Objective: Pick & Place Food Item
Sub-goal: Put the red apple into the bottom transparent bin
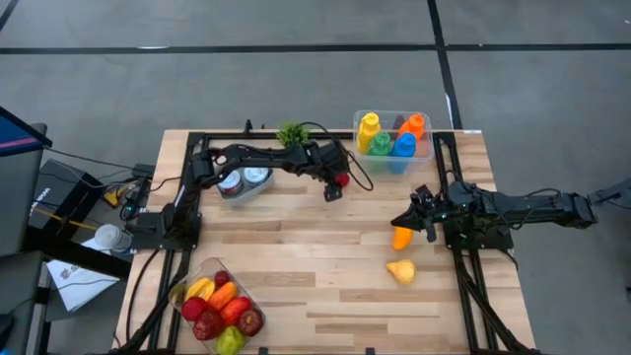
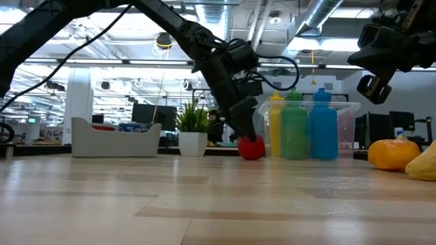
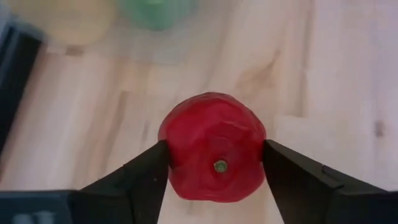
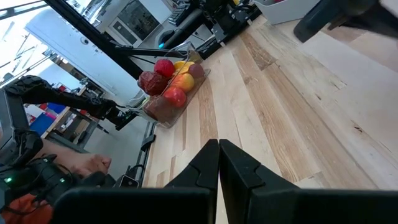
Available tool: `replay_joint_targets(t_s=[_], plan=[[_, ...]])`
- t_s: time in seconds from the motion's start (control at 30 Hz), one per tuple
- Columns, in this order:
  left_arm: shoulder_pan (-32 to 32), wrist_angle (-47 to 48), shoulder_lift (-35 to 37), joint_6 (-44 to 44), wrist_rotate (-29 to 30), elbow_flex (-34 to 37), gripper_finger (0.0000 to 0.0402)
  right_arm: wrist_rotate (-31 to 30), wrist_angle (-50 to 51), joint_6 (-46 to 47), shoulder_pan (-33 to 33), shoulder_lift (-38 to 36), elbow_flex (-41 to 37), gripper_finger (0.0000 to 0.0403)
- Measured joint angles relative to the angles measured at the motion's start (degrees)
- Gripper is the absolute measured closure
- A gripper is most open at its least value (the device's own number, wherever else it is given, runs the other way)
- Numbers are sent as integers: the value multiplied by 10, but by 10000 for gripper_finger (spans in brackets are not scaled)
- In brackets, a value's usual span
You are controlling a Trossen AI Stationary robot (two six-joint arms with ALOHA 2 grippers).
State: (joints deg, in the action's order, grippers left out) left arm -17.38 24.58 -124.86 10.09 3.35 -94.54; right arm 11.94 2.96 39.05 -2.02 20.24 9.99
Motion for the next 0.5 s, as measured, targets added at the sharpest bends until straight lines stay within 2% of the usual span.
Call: replay_joint_targets(t_s=[0.17, 0.3, 0.5], plan=[[22, 0, 0, -8, -6, 0, 171, 0, 0, 0, 0, 0, 0, 397], [44, 23, 11, -47, -7, 0, 172, 0, 0, 0, 0, 0, 0, 397], [89, 63, 62, -65, -7, 0, 173, 0, 0, 0, 0, 0, 0, 397]])
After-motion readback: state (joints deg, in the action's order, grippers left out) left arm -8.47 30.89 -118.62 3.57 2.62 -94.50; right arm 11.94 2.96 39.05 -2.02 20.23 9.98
